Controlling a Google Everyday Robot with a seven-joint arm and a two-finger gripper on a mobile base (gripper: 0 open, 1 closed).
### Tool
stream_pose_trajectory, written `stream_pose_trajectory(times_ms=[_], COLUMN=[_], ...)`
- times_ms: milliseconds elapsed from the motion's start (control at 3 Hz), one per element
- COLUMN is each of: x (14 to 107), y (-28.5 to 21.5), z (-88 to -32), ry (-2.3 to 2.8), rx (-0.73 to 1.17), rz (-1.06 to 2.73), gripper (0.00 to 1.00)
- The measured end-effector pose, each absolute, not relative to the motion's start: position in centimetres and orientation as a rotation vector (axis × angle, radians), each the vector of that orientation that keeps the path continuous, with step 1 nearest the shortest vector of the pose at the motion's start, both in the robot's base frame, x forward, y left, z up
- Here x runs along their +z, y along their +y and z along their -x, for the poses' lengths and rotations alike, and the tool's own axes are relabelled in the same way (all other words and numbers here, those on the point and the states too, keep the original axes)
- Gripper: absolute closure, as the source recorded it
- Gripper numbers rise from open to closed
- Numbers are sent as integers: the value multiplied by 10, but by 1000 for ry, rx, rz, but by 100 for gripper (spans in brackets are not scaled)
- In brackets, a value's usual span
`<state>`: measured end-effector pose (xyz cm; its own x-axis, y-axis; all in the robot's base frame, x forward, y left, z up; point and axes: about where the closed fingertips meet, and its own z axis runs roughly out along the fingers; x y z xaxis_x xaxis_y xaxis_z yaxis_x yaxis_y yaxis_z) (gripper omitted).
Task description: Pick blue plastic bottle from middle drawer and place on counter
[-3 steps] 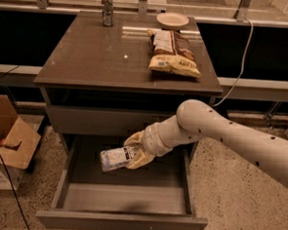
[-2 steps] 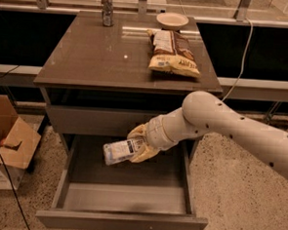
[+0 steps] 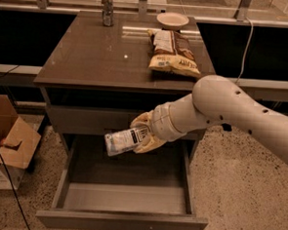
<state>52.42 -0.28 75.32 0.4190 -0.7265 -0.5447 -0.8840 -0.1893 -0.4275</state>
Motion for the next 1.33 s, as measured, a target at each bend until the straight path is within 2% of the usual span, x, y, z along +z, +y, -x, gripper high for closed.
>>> stream_pose_trajectory(times_ms=[667, 1333], x=[870, 959], y=[9, 27], z=[-523, -548], ry=[1166, 1077], rx=[-6, -189], rz=[1980, 1937], gripper=[100, 100])
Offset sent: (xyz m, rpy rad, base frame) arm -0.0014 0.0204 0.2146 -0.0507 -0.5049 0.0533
